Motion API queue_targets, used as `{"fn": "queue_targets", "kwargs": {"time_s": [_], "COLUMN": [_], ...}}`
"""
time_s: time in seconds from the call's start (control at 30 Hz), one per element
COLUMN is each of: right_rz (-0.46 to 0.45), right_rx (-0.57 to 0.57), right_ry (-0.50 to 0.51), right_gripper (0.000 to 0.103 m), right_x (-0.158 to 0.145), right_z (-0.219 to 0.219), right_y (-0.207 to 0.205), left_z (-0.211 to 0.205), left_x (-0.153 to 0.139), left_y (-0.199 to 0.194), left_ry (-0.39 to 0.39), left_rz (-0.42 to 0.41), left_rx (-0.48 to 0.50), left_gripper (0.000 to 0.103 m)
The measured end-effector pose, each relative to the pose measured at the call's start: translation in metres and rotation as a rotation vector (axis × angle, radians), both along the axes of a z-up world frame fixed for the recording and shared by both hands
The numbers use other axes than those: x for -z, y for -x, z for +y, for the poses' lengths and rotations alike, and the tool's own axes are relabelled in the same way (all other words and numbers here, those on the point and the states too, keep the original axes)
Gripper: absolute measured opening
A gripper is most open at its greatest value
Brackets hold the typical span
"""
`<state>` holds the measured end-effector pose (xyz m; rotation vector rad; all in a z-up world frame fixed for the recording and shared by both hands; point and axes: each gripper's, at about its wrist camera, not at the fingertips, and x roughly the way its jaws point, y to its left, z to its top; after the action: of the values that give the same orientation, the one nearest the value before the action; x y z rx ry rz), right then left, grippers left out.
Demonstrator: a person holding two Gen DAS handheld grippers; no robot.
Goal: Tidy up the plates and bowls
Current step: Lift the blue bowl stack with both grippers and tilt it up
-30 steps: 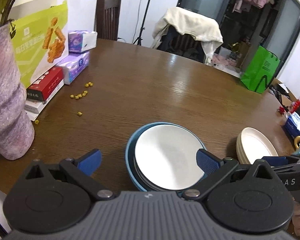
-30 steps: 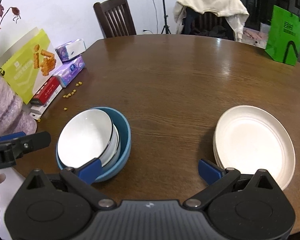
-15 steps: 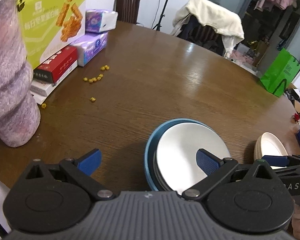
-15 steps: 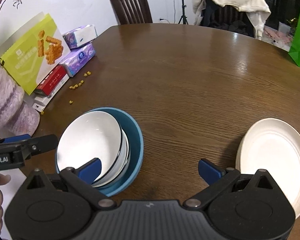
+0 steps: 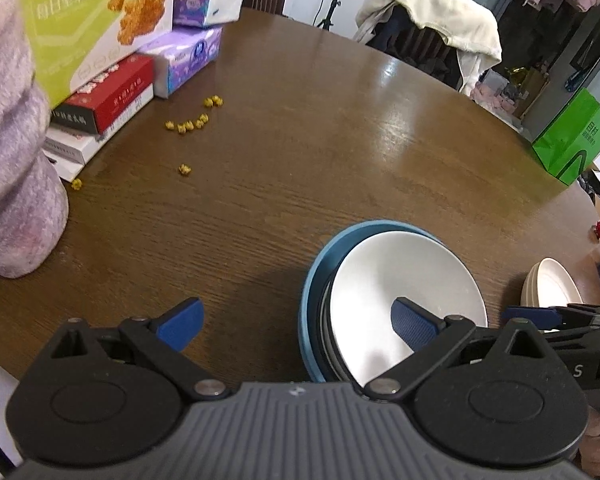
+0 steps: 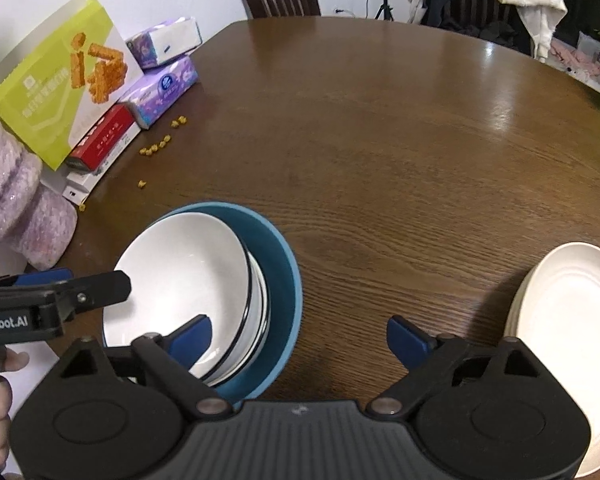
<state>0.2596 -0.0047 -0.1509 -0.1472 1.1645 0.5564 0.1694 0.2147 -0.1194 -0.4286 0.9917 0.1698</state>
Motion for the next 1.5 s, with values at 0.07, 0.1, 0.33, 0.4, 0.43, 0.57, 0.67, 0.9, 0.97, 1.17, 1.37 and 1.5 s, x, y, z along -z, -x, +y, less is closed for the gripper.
{"fn": "queue_targets", "kwargs": {"time_s": [0.07, 0.1, 0.33, 0.4, 0.43, 0.57, 0.67, 0.9, 0.97, 1.17, 1.37, 1.5], "right_rz": [0.015, 0.022, 0.085, 0.098, 0.105, 0.139, 0.152, 0.173, 0.173, 0.152, 0.127, 0.121], "right_rx": [-0.005, -0.007, -0.005, 0.000, 0.005, 0.015, 0.011, 0.031, 0.045, 0.067, 0.071, 0.064], "right_ry": [0.002, 0.003, 0.008, 0.003, -0.001, -0.039, -0.066, -0.122, -0.128, -0.122, -0.117, -0.114], "right_gripper": [0.087, 0.086, 0.072, 0.070, 0.069, 0.063, 0.059, 0.047, 0.046, 0.044, 0.039, 0.038], "right_x": [0.003, 0.005, 0.019, 0.023, 0.025, 0.033, 0.035, 0.036, 0.036, 0.034, 0.031, 0.030], "right_z": [0.004, 0.005, 0.013, 0.014, 0.015, 0.016, 0.017, 0.016, 0.015, 0.013, 0.011, 0.011], "right_y": [-0.001, -0.002, -0.009, -0.013, -0.014, -0.019, -0.019, -0.018, -0.018, -0.014, -0.011, -0.010], "left_z": [0.001, 0.002, 0.002, 0.003, 0.004, 0.006, 0.009, 0.014, 0.013, 0.003, 0.002, -0.001], "left_x": [0.005, 0.008, 0.022, 0.027, 0.030, 0.040, 0.046, 0.052, 0.052, 0.046, 0.044, 0.042], "left_y": [-0.003, -0.004, -0.015, -0.018, -0.020, -0.026, -0.029, -0.033, -0.035, -0.035, -0.035, -0.037], "left_ry": [0.018, 0.030, 0.068, 0.079, 0.087, 0.121, 0.164, 0.270, 0.262, 0.207, 0.195, 0.181], "left_rz": [0.018, 0.027, 0.066, 0.073, 0.077, 0.100, 0.100, 0.076, 0.073, 0.073, 0.082, 0.084], "left_rx": [0.003, 0.006, 0.026, 0.024, 0.025, 0.025, 0.029, 0.041, 0.044, 0.065, 0.059, 0.059], "left_gripper": [0.100, 0.098, 0.086, 0.083, 0.078, 0.067, 0.059, 0.041, 0.041, 0.041, 0.041, 0.041]}}
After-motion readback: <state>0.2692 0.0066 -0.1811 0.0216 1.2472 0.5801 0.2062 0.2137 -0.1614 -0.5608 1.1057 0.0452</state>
